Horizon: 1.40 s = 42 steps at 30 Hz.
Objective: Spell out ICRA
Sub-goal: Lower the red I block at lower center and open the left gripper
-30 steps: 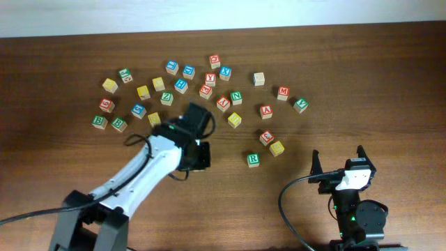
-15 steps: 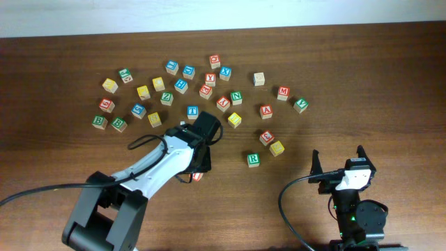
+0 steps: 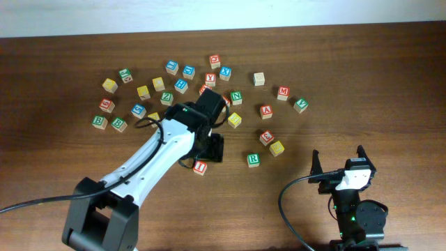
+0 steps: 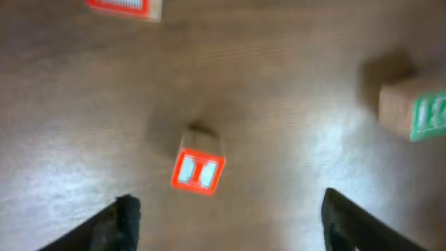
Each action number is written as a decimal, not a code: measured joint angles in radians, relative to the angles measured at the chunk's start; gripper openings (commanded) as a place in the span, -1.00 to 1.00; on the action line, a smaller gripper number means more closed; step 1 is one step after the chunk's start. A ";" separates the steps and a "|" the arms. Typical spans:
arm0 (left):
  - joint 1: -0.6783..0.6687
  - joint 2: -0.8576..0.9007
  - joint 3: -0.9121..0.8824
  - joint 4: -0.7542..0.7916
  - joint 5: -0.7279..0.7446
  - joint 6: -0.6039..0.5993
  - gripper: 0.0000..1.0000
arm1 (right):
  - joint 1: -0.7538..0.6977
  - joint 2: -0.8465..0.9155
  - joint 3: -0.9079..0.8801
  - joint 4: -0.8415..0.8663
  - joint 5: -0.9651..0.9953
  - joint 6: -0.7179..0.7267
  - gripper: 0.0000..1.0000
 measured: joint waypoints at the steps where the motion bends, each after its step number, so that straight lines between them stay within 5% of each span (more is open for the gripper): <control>1: 0.000 0.001 -0.002 -0.014 0.001 0.036 0.72 | 0.000 0.000 0.000 0.000 0.000 0.000 0.96; 3: 0.000 0.002 -0.022 -0.012 -0.024 0.067 0.76 | 0.000 0.000 0.000 0.000 0.000 0.001 0.96; 5: 0.000 0.016 -0.045 0.001 -0.045 0.082 0.45 | 0.000 0.000 0.000 0.000 0.000 0.000 0.97; 16: 0.000 0.186 -0.071 0.057 -0.053 0.107 -0.19 | 0.000 0.000 0.000 0.000 0.000 0.000 0.97; 33: 0.000 0.186 -0.072 0.079 -0.050 0.070 -0.48 | 0.000 0.000 0.000 0.000 0.000 0.000 0.97; 42: 0.013 0.186 -0.072 0.058 -0.047 -0.092 -0.50 | 0.000 0.000 0.000 0.000 0.000 0.001 0.97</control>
